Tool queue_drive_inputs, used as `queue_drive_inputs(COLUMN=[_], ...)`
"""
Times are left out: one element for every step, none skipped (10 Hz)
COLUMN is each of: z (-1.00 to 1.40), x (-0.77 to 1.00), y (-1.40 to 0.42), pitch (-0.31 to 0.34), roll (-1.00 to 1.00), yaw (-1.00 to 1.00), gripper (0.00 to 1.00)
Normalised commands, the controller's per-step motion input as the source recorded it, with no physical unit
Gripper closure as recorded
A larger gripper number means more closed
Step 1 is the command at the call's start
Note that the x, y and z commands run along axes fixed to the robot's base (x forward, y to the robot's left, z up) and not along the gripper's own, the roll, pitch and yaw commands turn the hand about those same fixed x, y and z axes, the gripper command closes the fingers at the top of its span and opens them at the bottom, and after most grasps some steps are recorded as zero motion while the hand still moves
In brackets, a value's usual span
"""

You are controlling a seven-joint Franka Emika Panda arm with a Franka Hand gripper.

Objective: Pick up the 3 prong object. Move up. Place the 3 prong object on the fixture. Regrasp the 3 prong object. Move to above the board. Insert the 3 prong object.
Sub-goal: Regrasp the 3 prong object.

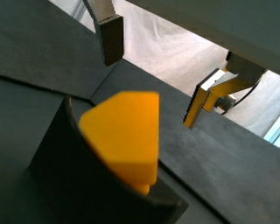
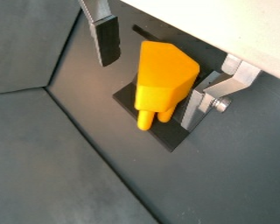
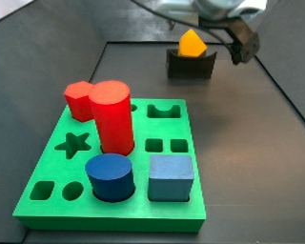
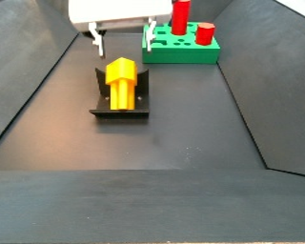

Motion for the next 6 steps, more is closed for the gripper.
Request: queue_drive_inputs(z=[-1.00,-1.00,-0.88,-0.71,-0.62,-0.40], x=[0.19,0.19,0.17,0.14,0.12,0.11], y=[-0.01,-0.02,-0.03,-0.03,-0.04,-0.03], pitch=[0.019,0.026,0.031,0.040,0.044,0.053], roll=[0.12,0.13,0.13,0.14,0.14,0.14], yaw=[0.10,0.09,0.08,0.08,0.08,0.09], gripper=[0.00,0.00,0.00,0.00,0.00,0.00])
